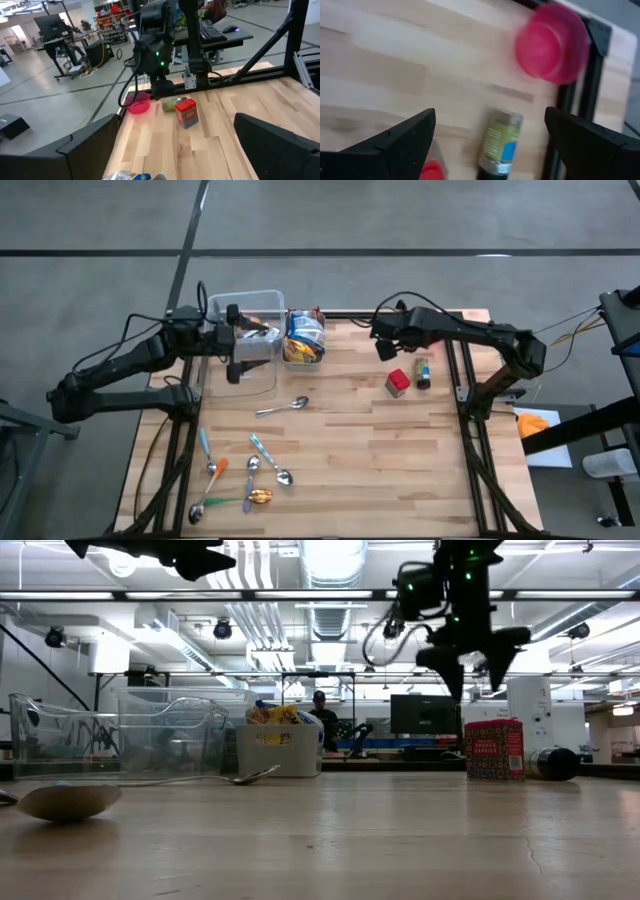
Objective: Pick & Place Food Item
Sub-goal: Put the green seasoning bottle into the white bin
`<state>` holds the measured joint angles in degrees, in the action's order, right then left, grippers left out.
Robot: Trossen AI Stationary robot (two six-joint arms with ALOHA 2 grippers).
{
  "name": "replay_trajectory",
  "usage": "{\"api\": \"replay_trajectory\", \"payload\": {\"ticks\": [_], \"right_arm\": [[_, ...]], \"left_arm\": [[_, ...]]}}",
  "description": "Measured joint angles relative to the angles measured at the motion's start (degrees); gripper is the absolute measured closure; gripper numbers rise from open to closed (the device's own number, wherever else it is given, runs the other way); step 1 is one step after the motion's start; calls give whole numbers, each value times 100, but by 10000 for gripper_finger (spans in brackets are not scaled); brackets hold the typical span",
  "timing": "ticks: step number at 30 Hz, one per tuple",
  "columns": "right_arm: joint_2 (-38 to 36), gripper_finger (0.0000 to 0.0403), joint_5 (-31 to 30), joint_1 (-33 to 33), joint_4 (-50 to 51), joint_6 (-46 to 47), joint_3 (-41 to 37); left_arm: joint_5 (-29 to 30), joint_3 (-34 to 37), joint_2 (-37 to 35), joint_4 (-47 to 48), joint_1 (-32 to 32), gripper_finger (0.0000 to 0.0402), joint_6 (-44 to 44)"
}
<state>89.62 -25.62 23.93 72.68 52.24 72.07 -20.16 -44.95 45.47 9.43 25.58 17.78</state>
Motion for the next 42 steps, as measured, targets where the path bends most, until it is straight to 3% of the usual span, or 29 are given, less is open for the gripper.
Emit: {"api": "replay_trajectory", "payload": {"ticks": [12, 20, 33, 42], "right_arm": [[-13, 32, 170, 229, 47, 1002, -1339], [-15, 33, 174, 240, -34, 1284, -1796], [-80, 33, 797, 377, -1029, 135, -1826], [-384, 33, 934, 864, -1136, -41, -2159]], "left_arm": [[8, 28, 2, -23, 2, 2, 0], [17, 28, 2, -61, 2, 2, 0], [17, 28, 2, -19, 2, 2, -2], [16, 28, 2, 9, 2, 2, -4]]}}
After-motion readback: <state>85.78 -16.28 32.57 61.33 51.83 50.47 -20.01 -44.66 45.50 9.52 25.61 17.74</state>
